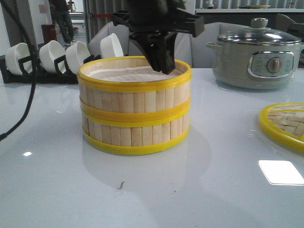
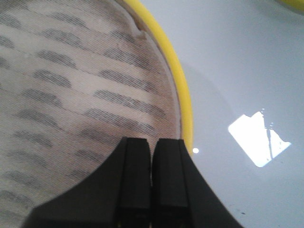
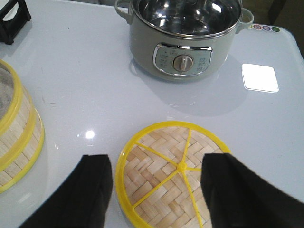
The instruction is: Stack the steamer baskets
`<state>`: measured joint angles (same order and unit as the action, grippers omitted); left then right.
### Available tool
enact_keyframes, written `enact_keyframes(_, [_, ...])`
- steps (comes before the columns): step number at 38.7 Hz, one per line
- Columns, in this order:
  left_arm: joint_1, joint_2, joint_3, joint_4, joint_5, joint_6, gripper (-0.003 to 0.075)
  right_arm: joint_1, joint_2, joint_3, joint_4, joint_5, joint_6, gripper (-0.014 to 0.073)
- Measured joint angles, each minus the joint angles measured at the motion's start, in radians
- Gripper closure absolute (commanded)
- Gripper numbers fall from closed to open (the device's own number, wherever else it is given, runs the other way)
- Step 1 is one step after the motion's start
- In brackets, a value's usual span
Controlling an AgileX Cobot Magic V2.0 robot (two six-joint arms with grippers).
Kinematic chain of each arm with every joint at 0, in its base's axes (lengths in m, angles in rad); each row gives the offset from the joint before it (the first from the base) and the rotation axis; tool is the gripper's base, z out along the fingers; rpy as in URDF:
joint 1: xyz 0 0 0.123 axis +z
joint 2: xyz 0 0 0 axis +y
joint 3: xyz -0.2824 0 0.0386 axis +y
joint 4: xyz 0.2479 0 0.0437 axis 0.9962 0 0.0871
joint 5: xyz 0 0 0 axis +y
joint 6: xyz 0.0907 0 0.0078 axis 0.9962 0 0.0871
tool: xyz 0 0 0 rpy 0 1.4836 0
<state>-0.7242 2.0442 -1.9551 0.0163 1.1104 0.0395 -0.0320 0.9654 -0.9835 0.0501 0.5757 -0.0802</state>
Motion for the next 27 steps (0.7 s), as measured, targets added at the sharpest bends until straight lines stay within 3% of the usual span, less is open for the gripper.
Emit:
enact_keyframes(13, [0.035, -0.062, -0.083, 0.063, -0.029, -0.002, 0.0636, 0.000, 0.000, 0.000, 0.000, 0.000, 0.000, 0.0077])
enact_keyframes(27, [0.183, -0.307, -0.089, 0.063, -0.062, -0.002, 0.0636, 0.000, 0.052, 0.000, 0.023, 0.008, 0.000, 0.0077])
